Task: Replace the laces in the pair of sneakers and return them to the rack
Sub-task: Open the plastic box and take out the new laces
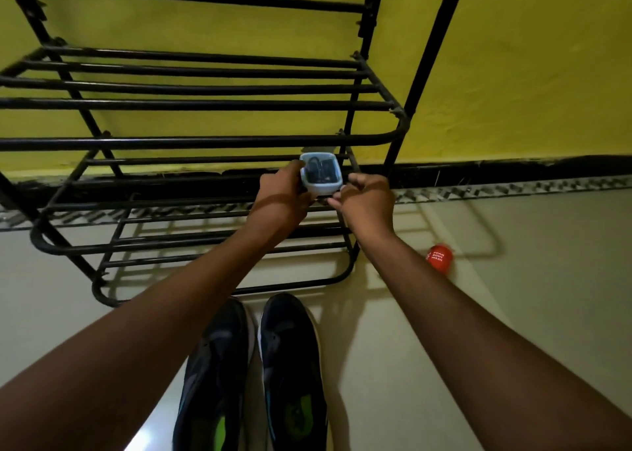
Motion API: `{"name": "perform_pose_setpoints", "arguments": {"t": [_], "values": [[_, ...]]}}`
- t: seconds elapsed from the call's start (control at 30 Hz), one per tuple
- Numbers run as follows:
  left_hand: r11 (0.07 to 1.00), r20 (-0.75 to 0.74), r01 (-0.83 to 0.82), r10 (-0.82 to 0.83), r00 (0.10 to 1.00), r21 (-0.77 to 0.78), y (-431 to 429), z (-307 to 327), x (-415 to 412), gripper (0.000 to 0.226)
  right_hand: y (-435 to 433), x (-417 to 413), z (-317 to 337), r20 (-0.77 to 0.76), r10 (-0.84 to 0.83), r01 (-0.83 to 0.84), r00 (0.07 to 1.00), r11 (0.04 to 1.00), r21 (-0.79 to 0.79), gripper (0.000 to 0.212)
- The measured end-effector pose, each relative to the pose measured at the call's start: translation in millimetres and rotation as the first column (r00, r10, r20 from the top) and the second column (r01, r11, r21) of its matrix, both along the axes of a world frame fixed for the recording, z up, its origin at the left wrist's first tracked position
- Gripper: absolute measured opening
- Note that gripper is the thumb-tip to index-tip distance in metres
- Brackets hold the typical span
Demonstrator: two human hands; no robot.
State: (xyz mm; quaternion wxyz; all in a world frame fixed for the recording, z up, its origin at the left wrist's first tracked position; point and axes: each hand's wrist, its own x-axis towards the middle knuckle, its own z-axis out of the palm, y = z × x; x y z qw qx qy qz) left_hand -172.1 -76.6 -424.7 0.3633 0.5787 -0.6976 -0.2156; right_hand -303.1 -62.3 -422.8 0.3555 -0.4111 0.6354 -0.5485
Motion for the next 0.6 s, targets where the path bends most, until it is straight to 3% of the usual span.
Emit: {"name": "perform_pose_setpoints", "arguments": {"t": [0.13, 0.27, 0.37, 0.6], "values": [[0.986, -0.115, -0.06, 0.042, 0.992, -0.155, 43, -2, 11, 0.039, 31, 2, 0, -0.129, -0.076, 0.066, 0.989, 0.995, -0.08, 0.023], [0.975, -0.244, -0.081, 0.029, 0.969, -0.208, 98, -5, 32, 0.019, 78, 22, 1, -0.034, 0.029, -0.034, 0.999, 0.987, -0.157, 0.011], [0.964, -0.205, -0.056, 0.001, 0.979, -0.259, 144, -6, 58, 0.01, 117, 46, 1, 0.073, 0.11, -0.095, 0.991, 0.979, -0.183, 0.011], [0.971, -0.21, -0.157, 0.118, 0.971, -0.182, 223, -34, 108, 0.005, 168, 94, -21, 0.026, 0.255, -0.251, 0.967, 0.962, -0.109, 0.012]]}}
